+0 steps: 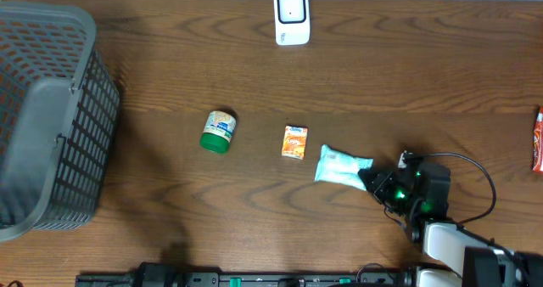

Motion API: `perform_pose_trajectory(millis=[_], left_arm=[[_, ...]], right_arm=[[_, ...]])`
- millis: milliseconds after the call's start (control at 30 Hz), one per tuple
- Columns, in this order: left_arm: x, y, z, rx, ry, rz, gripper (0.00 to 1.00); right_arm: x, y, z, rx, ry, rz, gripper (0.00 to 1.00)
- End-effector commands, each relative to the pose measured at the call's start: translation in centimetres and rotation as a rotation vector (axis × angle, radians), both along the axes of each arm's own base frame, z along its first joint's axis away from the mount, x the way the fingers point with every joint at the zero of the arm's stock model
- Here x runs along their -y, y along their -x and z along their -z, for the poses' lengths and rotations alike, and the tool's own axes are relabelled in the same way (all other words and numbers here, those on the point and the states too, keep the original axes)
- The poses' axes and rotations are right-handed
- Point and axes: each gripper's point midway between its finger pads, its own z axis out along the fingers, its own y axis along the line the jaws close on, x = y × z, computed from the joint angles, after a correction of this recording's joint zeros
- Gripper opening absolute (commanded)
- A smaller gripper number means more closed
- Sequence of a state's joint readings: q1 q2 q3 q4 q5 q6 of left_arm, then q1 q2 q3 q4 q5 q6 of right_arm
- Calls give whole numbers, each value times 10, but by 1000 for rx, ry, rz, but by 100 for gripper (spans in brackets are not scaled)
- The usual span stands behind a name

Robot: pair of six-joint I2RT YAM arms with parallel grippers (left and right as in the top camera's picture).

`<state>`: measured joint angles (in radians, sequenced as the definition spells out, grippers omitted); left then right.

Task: Scan the item barcode

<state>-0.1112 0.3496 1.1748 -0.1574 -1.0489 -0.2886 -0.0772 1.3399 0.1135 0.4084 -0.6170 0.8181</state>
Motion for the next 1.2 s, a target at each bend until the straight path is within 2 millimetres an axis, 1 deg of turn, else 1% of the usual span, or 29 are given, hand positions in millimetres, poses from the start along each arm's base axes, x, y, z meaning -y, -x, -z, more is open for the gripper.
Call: perform_pose_trajectory(millis=[0,133,200,267,367,500,733,900,1000,1067,1167], left_arm=[[0,-1,1,1,1,-3,91],[0,-1,1,0,1,-3,91],[0,-1,1,1,1,-3,91],[0,-1,1,0,1,-3,91],[0,-1,1,0,1,-3,91],[0,-1,1,0,1,-3,91],[0,-1,1,1,1,-3,91],[0,-1,1,1,1,-3,91],[0,-1,1,1,1,-2,91],[0,-1,1,1,1,-3,91],[0,-1,1,1,1,-2,91]], right_arm=[[-26,-2,-45,129,-127,-142,2],[-37,-9,-100,279,-199,-206,2],[-42,-9,-128,358,-224,-245,2],[-45,-6,-151,406,-253,-270,2],[-51,0,-177,450,-296,-307,2],[-54,6,-197,479,-327,-334,2],[-55,7,-198,449,-356,-326,1],[-55,7,-198,458,-348,-330,2],[-52,3,-196,521,-276,-337,2],[-46,-4,-187,535,-211,-300,2],[-31,-20,-171,555,-69,-222,1]])
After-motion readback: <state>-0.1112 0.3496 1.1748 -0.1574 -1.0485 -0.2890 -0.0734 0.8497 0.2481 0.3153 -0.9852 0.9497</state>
